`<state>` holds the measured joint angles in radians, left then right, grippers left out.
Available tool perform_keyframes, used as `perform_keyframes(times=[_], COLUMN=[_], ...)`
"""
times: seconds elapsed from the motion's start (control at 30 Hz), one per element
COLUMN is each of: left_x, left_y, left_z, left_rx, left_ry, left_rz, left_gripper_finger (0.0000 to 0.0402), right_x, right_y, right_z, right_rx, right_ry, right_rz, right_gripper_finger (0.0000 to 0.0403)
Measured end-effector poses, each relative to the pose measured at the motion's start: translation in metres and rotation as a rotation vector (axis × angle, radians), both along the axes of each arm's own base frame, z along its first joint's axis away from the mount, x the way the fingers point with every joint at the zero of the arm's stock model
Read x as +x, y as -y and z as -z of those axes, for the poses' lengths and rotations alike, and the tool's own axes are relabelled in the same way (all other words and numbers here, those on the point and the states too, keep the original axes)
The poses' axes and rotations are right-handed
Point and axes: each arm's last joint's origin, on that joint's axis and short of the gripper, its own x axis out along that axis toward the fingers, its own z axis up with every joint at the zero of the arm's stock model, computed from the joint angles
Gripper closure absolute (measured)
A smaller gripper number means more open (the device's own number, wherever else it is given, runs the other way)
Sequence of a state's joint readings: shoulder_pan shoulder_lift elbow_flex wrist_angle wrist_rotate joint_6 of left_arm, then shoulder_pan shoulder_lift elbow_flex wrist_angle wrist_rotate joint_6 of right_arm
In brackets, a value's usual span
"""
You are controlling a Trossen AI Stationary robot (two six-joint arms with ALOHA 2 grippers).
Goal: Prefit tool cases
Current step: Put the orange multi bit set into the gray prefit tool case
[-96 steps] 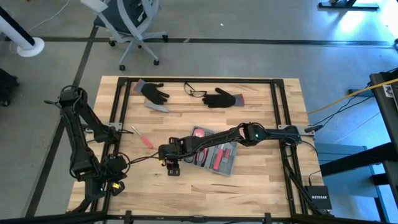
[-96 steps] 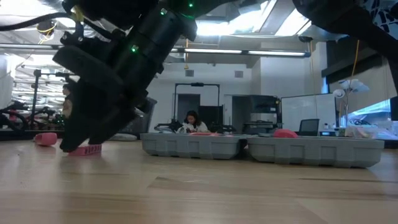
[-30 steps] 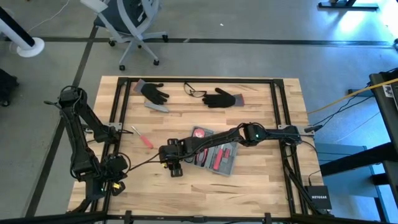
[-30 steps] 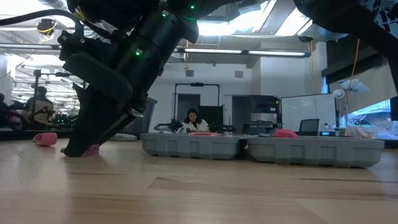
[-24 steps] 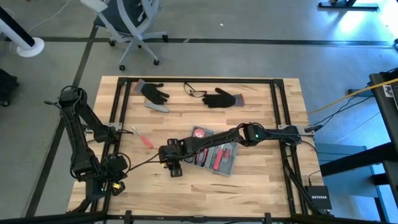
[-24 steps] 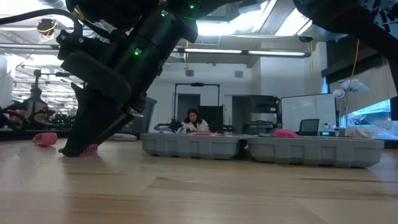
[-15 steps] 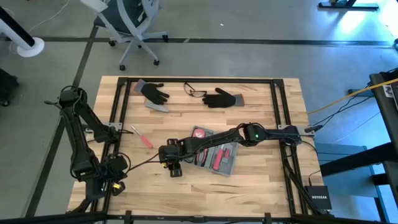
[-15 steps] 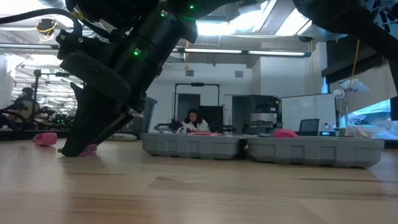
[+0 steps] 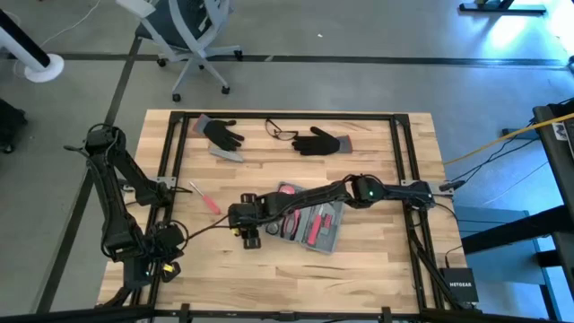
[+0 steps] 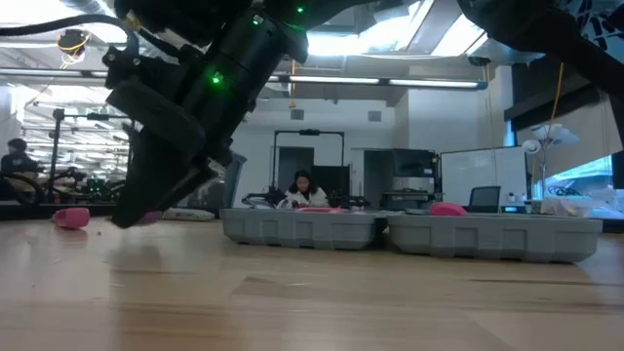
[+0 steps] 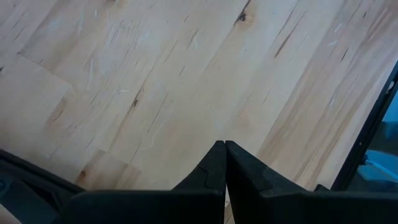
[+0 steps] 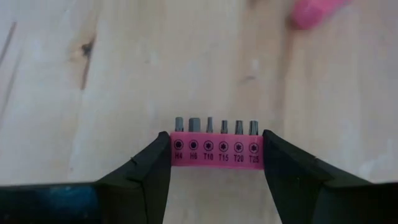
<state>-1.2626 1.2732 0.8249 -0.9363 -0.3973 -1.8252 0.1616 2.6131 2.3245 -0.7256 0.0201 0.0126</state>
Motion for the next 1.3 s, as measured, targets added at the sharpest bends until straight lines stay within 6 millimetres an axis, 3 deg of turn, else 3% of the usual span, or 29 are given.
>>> perform_keyframes(times=[0.37,0.87,1.1,1.3], left_x=[0.001,0.001,0.001,0.001], left_y=[0.002,0.003,0.003,0.003], left_z=[0.004,0.005,0.005,0.005], left_rx=[0.017,0.016,0.027,0.022], left_ry=[-0.005,-0.007,-0.007,-0.007], left_rz=[-0.004,-0.012,0.009,0.001], left_gripper_finger=[0.0402,0.0402,0.0402,0.0401], right_x=[-0.008,-0.036,-0.049,-0.061], right_y=[0.019,0.018,0.019,0.021], right_z=[-0.035,-0.039,-0.064,-0.072], right_rx=[0.012,0.069,0.073,0.062], right_ry=[-0.003,-0.293,-0.319,-0.404], right_rz=[0.021,-0.039,-0.041,-0.038], right_gripper_finger=[0.0189,0.0189,0.0189,0.0189])
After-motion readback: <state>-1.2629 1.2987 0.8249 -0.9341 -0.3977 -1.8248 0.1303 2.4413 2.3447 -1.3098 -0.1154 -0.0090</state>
